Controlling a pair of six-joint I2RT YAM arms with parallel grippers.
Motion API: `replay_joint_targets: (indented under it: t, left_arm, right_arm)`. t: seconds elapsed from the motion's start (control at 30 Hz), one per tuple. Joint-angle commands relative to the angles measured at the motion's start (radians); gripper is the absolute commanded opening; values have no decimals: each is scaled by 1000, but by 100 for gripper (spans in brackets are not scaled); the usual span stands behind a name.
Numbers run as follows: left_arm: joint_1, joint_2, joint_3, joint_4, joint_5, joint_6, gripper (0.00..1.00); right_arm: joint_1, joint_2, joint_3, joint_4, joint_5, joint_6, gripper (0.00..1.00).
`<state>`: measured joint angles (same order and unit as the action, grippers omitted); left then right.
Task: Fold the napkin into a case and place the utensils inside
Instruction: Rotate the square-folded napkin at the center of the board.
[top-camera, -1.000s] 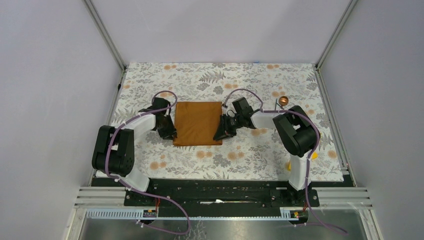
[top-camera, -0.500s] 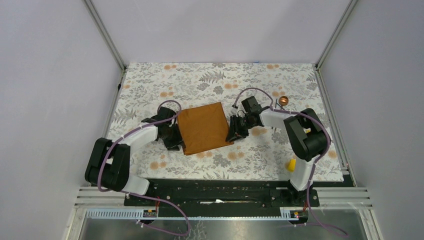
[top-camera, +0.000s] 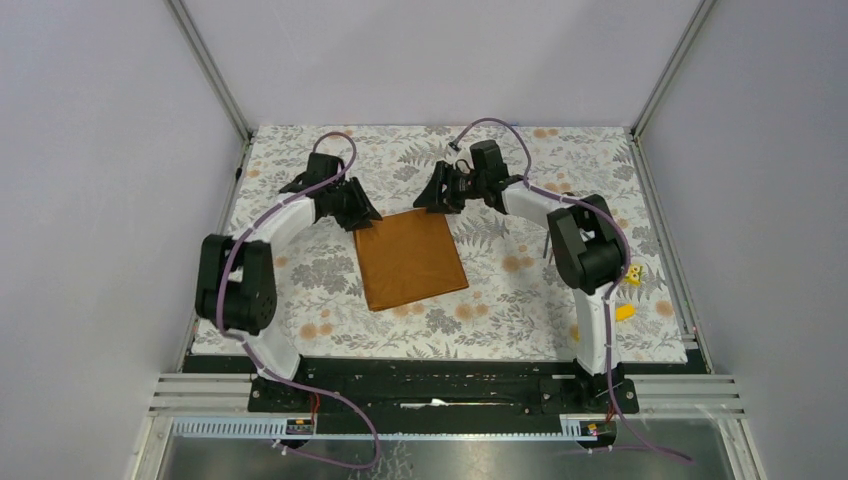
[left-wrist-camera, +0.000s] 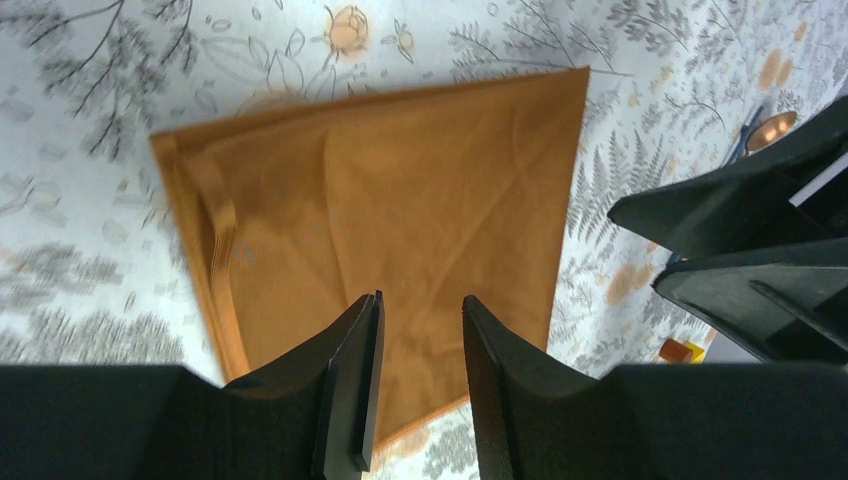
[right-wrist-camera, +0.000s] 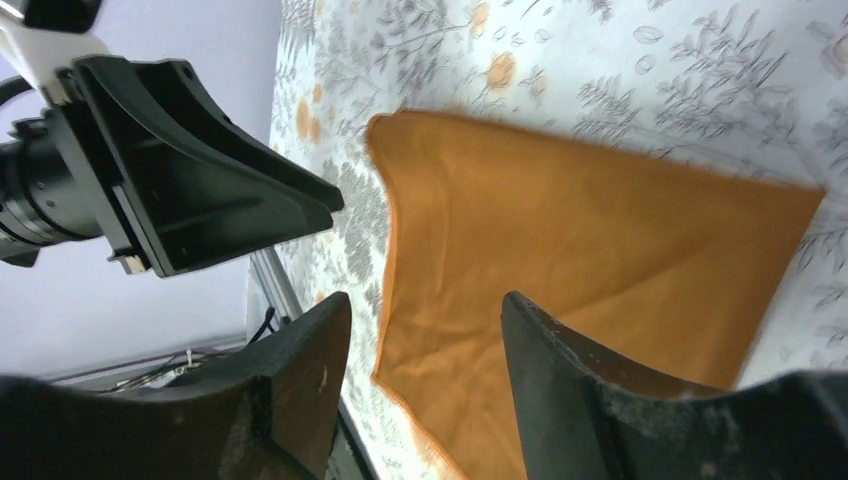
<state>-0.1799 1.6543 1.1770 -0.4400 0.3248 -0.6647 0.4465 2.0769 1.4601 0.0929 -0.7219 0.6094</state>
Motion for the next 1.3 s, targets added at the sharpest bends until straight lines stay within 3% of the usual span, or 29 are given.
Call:
replay_joint_targets:
  t: [0.0,0.23,0.4,0.57,0.7,0.87,1.07,1.27]
  left_arm:
    - [29,131,38,135,72,-36,42]
    - [100,229,65,178,52,-44,43]
    - [165,247,-16,138,25,-47,43]
    - [173,213,-14,118,70,-45,43]
    - [159,160,71,64,140,-39,45]
    - [140,108,134,51,111,-49,50]
    - [126,221,151,148,218,-110,50]
    - [133,352,159,156,164,-84,52]
  right_arm:
    - [-24,142,111,157,-88,123,68]
    - [-52,313,237,201,-139,160,73]
    - [-79,356,226,175,-105,128,75]
    - [-74,312,235,128,-115,107,77]
    - [-71,236,264,122,-126,121,83]
    - [-65,248,300,122,-131,144,85]
    - [-65,314,293,162,-119,172,85]
    - [-65,332,239,155,-98,143,85]
